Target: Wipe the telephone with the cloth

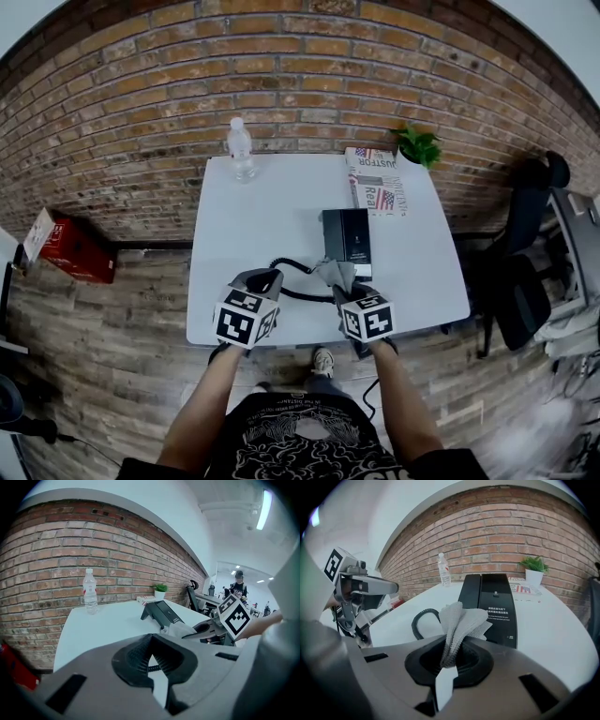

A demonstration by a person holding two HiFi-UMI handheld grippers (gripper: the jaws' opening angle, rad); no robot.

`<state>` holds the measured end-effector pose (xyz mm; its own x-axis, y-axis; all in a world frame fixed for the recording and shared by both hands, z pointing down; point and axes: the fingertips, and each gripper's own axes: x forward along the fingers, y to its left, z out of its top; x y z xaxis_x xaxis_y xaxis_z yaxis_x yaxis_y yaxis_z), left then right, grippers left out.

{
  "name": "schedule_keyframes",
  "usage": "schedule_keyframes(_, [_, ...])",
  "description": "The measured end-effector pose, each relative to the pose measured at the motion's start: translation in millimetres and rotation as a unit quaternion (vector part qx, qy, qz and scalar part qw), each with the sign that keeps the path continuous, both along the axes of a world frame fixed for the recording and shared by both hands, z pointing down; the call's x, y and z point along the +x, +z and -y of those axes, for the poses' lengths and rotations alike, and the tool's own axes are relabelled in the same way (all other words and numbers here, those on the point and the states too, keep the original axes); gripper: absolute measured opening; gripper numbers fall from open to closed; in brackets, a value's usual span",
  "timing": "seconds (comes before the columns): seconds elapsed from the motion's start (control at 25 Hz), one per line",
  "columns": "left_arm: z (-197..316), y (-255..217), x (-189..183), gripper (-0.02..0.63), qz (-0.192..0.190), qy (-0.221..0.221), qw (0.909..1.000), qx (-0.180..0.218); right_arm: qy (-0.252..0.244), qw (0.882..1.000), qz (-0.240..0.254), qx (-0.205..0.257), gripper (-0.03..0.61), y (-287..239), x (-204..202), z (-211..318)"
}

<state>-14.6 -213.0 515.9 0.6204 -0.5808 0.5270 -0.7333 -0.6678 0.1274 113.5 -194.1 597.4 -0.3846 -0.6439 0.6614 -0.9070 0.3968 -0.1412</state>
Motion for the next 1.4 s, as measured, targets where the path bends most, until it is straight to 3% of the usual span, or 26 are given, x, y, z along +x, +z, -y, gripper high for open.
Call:
schedule_keyframes(0.28, [4,0,9,0.005,-0.003,0.002,1.0,-0.001,-0.015,1.0,0.001,0.011,0.003,-11,2,1])
schedule_keyframes(1.04, [35,-4,26,0.005,0.0,-0.022,0.9998,0.0,-0.057,0.99,-0.019,0.13,0.003,-119,32,76])
schedule_keyframes(1.4, [54,-6,15,0.005,0.004,-0.067,0.9977,0.002,-0.086,0.986,-0.065,0.125,0.003,-126,53,138])
